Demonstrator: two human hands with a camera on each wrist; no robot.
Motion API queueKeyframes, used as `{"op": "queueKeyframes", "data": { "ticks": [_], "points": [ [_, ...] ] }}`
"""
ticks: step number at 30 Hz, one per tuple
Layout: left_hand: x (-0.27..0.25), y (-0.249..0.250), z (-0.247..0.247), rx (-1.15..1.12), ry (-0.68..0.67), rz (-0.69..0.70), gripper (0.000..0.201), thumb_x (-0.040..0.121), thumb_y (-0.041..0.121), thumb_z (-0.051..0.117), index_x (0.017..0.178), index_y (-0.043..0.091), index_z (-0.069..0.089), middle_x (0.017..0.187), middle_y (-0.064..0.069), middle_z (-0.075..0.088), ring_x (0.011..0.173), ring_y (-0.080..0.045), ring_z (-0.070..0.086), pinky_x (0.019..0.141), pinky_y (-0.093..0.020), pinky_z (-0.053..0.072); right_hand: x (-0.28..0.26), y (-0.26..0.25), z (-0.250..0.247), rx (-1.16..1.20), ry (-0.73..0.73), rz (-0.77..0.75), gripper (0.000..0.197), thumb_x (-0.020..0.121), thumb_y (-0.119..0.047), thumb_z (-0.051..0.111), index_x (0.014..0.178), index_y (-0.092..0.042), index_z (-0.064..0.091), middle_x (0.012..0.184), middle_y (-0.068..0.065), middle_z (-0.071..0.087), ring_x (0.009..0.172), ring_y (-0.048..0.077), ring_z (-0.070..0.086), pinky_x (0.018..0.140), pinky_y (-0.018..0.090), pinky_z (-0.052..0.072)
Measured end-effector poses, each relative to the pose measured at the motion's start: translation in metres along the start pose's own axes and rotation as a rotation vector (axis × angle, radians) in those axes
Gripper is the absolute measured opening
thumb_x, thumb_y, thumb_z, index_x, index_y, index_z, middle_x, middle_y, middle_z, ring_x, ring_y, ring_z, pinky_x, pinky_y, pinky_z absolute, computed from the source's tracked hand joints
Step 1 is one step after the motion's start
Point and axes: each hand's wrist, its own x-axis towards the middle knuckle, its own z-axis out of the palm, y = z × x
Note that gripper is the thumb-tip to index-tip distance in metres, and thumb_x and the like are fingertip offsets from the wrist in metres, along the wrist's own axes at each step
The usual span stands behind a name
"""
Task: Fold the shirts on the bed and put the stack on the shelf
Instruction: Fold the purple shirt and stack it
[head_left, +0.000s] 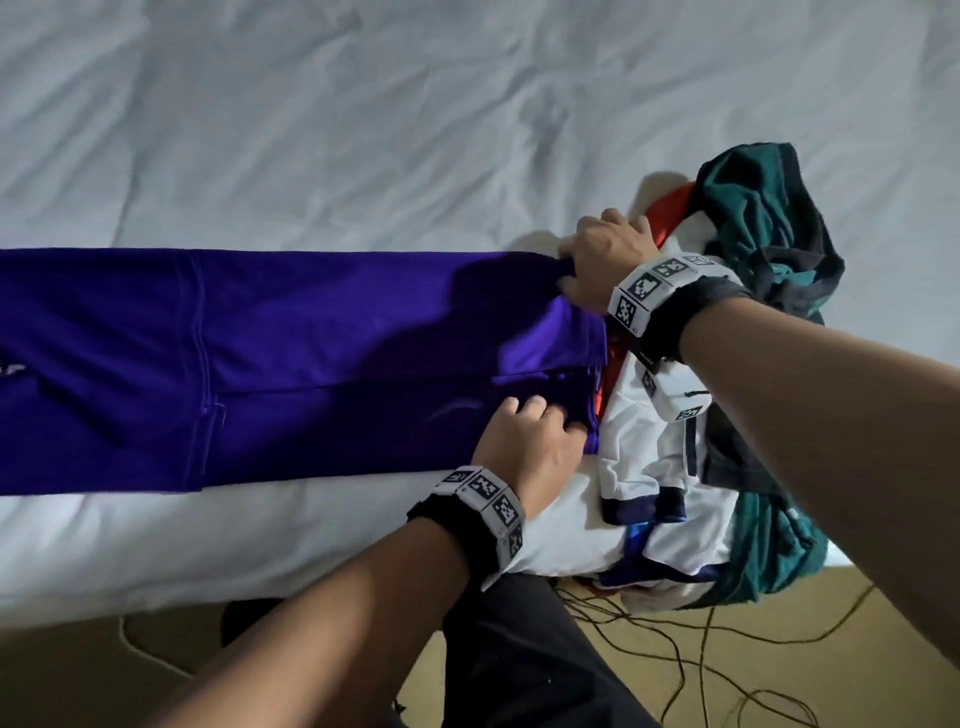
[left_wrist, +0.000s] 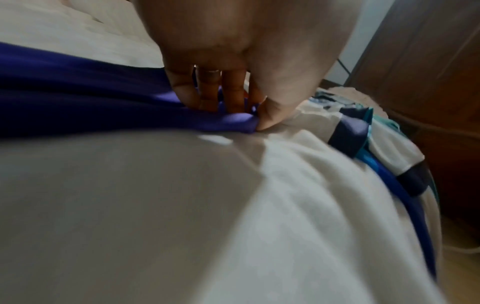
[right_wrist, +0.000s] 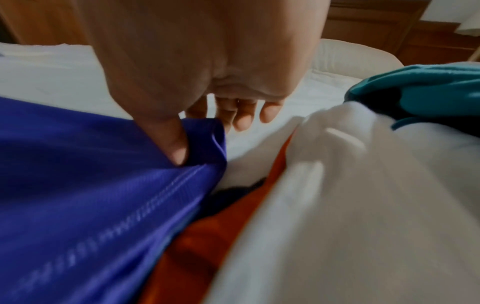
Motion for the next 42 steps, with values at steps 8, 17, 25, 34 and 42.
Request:
{"op": "queueKeyframes", "data": {
  "ticks": [8,17,25,34,42],
  "points": [
    [-0.040,-0.030,-0.067,-0.317,0.239,-0.275,0.035,0.052,0.018,0.071,0.071,0.019,0.041,0.048,0.002,0.049,0.045,-0.024,0.047,0.051,-0.025,0.024,-0.017,-0.047,-0.077,0.378,-0.125,0.006,0.017,0.084,-0.030,0.066,0.088,-0.014,0.065,0.087,0.005,0.064,0.085,0.023,0.061,0.075,0.036,0.051],
    [-0.178,-0.139,-0.101,-0.599,0.434,-0.611,0.014,0.073,0.031,0.046,0.073,0.019,0.038,0.058,0.004,0.044,0.064,-0.020,0.040,0.055,-0.034,0.026,-0.005,-0.219,-0.119,0.639,-0.066,-0.084,0.014,0.081,-0.023,0.073,0.075,-0.013,0.064,0.069,0.000,0.056,0.062,0.014,0.050,0.060,0.027,0.041],
    [-0.318,-0.273,-0.108,-0.686,0.490,-0.817,0.023,0.078,0.041,0.041,0.067,0.022,0.041,0.063,0.006,0.050,0.068,-0.011,0.049,0.059,-0.035,0.040,0.047,-0.421,-0.104,0.829,-0.083,-0.081,0.018,0.082,-0.018,0.072,0.074,-0.009,0.058,0.066,0.009,0.055,0.056,0.024,0.056,0.056,0.040,0.054],
    [-0.399,-0.397,-0.099,-0.504,0.337,-1.006,0.032,0.077,0.039,0.046,0.063,0.018,0.027,0.057,-0.002,0.050,0.063,-0.030,0.046,0.055,-0.037,0.038,0.110,-0.578,-0.077,0.799,-0.150,-0.011,0.015,0.082,-0.019,0.069,0.073,-0.011,0.060,0.070,0.011,0.063,0.072,0.037,0.070,0.066,0.052,0.060],
    [-0.431,-0.430,-0.084,-0.541,0.285,-1.117,0.033,0.072,0.046,0.044,0.063,0.014,0.044,0.055,0.000,0.056,0.059,-0.032,0.054,0.056,-0.036,0.048,0.121,-0.616,-0.068,0.852,-0.275,-0.068,0.023,0.091,-0.027,0.064,0.083,-0.005,0.063,0.071,0.019,0.072,0.070,0.039,0.071,0.069,0.045,0.059]
  ]
}}
